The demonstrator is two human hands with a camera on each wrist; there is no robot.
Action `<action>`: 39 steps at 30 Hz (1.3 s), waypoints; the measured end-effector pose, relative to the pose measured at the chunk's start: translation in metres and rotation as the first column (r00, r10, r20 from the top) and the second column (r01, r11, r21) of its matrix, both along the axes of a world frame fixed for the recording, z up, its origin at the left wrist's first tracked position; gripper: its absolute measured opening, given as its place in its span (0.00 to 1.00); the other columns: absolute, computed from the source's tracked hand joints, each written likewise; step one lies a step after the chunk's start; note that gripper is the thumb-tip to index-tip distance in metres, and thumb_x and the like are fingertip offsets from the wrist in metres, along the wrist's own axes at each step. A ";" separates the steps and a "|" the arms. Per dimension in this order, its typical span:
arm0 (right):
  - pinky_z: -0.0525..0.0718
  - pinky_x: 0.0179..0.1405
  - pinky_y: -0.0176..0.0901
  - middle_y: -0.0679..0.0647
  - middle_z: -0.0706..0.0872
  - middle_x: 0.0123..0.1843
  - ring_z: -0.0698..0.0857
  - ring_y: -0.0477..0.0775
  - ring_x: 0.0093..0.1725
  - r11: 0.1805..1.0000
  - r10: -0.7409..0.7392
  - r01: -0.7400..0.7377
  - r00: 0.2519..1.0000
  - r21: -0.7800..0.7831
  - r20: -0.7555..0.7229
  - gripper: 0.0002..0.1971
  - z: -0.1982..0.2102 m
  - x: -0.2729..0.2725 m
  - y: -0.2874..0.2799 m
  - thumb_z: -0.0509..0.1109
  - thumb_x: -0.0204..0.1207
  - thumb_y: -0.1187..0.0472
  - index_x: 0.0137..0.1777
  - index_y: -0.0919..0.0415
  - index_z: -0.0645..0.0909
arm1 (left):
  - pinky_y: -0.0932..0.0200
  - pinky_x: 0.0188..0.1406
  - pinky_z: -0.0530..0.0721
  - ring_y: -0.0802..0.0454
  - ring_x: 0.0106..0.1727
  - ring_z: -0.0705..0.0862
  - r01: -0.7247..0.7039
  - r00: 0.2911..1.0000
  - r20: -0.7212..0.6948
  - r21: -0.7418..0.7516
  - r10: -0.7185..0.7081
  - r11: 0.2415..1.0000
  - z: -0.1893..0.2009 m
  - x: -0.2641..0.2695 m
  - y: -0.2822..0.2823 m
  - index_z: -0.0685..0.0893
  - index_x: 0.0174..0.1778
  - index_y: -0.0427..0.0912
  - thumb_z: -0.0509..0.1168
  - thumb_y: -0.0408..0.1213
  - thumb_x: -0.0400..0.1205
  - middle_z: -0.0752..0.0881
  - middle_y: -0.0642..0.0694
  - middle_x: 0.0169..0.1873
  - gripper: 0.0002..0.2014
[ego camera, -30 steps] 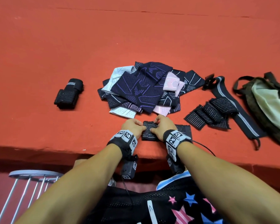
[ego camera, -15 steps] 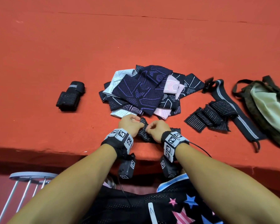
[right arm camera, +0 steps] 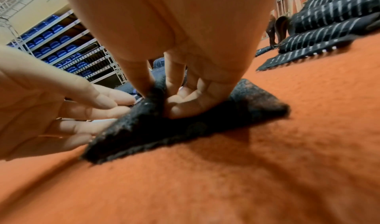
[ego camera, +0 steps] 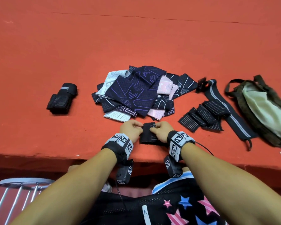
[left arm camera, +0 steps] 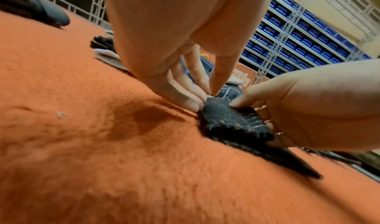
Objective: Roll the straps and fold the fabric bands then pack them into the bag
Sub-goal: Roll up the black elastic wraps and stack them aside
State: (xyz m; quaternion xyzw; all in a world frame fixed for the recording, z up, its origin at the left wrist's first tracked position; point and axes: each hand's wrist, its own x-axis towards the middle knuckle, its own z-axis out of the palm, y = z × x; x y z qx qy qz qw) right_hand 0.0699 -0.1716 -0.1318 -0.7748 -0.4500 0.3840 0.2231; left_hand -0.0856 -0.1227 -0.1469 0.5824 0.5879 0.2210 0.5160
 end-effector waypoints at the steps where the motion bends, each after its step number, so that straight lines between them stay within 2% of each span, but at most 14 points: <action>1: 0.82 0.45 0.47 0.57 0.88 0.38 0.84 0.56 0.39 1.000 0.000 0.001 0.999 -0.003 0.033 0.11 0.000 0.001 -0.002 0.74 0.78 0.56 0.36 0.59 0.84 | 0.44 0.50 0.92 0.43 0.42 0.91 0.002 1.000 -0.025 -0.003 -0.003 1.000 -0.002 0.002 -0.001 0.88 0.38 0.52 0.75 0.28 0.72 0.90 0.47 0.37 0.12; 5: 0.80 0.45 0.45 0.50 0.85 0.42 0.84 0.56 0.45 1.000 -0.005 0.011 0.964 -0.018 0.267 0.14 0.003 0.005 -0.006 0.79 0.70 0.48 0.39 0.52 0.77 | 0.53 0.50 0.88 0.50 0.43 0.89 -0.002 0.994 -0.113 0.038 0.006 0.999 -0.009 0.009 -0.002 0.83 0.45 0.52 0.81 0.34 0.69 0.88 0.52 0.38 0.16; 9: 0.83 0.56 0.49 0.53 0.82 0.59 0.84 0.58 0.58 0.996 -0.031 0.063 0.913 -0.067 0.408 0.27 0.013 0.011 -0.012 0.79 0.65 0.35 0.57 0.48 0.77 | 0.55 0.49 0.87 0.51 0.44 0.89 0.038 0.987 -0.161 0.048 -0.029 0.998 -0.011 0.012 0.001 0.83 0.50 0.49 0.83 0.36 0.68 0.90 0.50 0.40 0.19; 12: 0.81 0.63 0.54 0.61 0.77 0.70 0.79 0.64 0.70 0.969 -0.063 0.171 0.869 -0.178 0.490 0.46 0.021 0.020 -0.016 0.78 0.61 0.28 0.73 0.55 0.71 | 0.56 0.44 0.87 0.51 0.43 0.89 0.060 0.984 -0.170 0.045 -0.051 0.997 -0.012 0.012 0.002 0.84 0.50 0.48 0.84 0.36 0.68 0.90 0.49 0.39 0.19; 16: 0.83 0.59 0.52 0.65 0.81 0.70 0.83 0.65 0.66 0.917 -0.112 0.255 0.902 -0.306 0.416 0.57 0.027 0.025 -0.014 0.79 0.62 0.30 0.78 0.70 0.61 | 0.64 0.35 0.80 0.53 0.41 0.87 0.048 0.984 -0.177 0.061 -0.036 0.997 -0.013 0.012 0.001 0.82 0.48 0.51 0.83 0.37 0.69 0.87 0.52 0.37 0.18; 17: 0.83 0.54 0.48 0.65 0.83 0.68 0.85 0.64 0.63 0.913 -0.110 0.248 0.914 -0.324 0.390 0.54 0.029 0.024 -0.014 0.80 0.64 0.32 0.76 0.72 0.65 | 0.63 0.37 0.81 0.53 0.41 0.88 0.046 0.984 -0.177 0.064 -0.034 0.997 -0.013 0.012 0.001 0.82 0.48 0.52 0.83 0.38 0.68 0.87 0.53 0.37 0.18; 19: 0.78 0.37 0.42 0.60 0.87 0.54 0.86 0.59 0.47 0.924 -0.113 0.226 0.932 -0.308 0.344 0.35 0.029 0.023 -0.013 0.80 0.67 0.36 0.57 0.68 0.79 | 0.59 0.41 0.84 0.53 0.42 0.88 0.048 0.984 -0.173 0.066 -0.035 0.997 -0.014 0.012 -0.001 0.82 0.47 0.53 0.84 0.39 0.68 0.87 0.54 0.37 0.19; 20: 0.74 0.29 0.41 0.56 0.86 0.44 0.83 0.55 0.38 0.930 -0.128 0.226 0.939 -0.290 0.320 0.28 0.030 0.023 -0.014 0.81 0.68 0.38 0.45 0.65 0.79 | 0.60 0.41 0.84 0.53 0.41 0.88 0.048 0.986 -0.164 0.068 -0.037 0.997 -0.014 0.011 -0.002 0.82 0.47 0.53 0.84 0.38 0.68 0.87 0.54 0.37 0.19; 22: 0.68 0.22 0.40 0.54 0.80 0.34 0.78 0.51 0.30 0.938 -0.168 0.242 0.943 -0.246 0.286 0.25 0.031 0.022 -0.014 0.82 0.69 0.43 0.35 0.62 0.75 | 0.63 0.38 0.82 0.54 0.40 0.87 0.058 0.988 -0.149 0.075 -0.046 0.996 -0.015 0.009 -0.003 0.83 0.49 0.51 0.84 0.38 0.68 0.87 0.53 0.37 0.19; 27: 0.71 0.25 0.39 0.56 0.89 0.44 0.84 0.56 0.38 0.969 -0.090 0.144 0.963 -0.203 0.255 0.19 0.027 0.011 -0.001 0.85 0.64 0.49 0.46 0.61 0.86 | 0.60 0.41 0.84 0.55 0.40 0.87 0.088 0.983 -0.172 0.096 -0.070 0.991 -0.013 0.007 -0.003 0.83 0.50 0.52 0.84 0.39 0.68 0.87 0.53 0.37 0.20; 31: 0.78 0.28 0.39 0.55 0.87 0.39 0.84 0.55 0.35 0.971 -0.052 0.106 0.968 -0.214 0.245 0.19 0.028 0.000 0.007 0.86 0.63 0.50 0.43 0.61 0.85 | 0.56 0.45 0.87 0.52 0.42 0.88 0.089 0.982 -0.175 0.085 -0.073 0.992 -0.011 0.007 -0.003 0.84 0.50 0.52 0.84 0.39 0.67 0.88 0.52 0.38 0.20; 34: 0.92 0.36 0.49 0.61 0.91 0.36 0.91 0.59 0.34 0.962 -0.211 0.208 0.977 -0.176 0.001 0.16 0.020 -0.007 0.011 0.84 0.68 0.55 0.39 0.66 0.83 | 0.56 0.43 0.87 0.52 0.41 0.89 0.082 0.986 -0.147 0.066 -0.072 0.994 -0.010 0.005 -0.002 0.84 0.50 0.51 0.83 0.37 0.68 0.89 0.51 0.38 0.19; 37: 0.90 0.34 0.48 0.62 0.91 0.36 0.91 0.57 0.33 0.944 -0.313 0.285 0.932 -0.165 -0.180 0.14 0.018 -0.007 0.013 0.73 0.79 0.56 0.42 0.68 0.83 | 0.60 0.39 0.84 0.53 0.39 0.88 0.078 0.988 -0.137 0.046 -0.071 0.996 -0.007 0.003 -0.002 0.84 0.49 0.50 0.80 0.35 0.71 0.88 0.52 0.36 0.16; 39: 0.89 0.35 0.48 0.61 0.90 0.37 0.90 0.55 0.33 0.957 -0.273 0.242 0.940 -0.162 -0.207 0.09 0.015 -0.006 0.011 0.70 0.80 0.63 0.40 0.66 0.82 | 0.55 0.45 0.89 0.50 0.39 0.89 0.051 0.991 -0.126 0.039 -0.046 0.998 -0.006 0.002 -0.002 0.86 0.49 0.48 0.76 0.34 0.74 0.89 0.51 0.35 0.11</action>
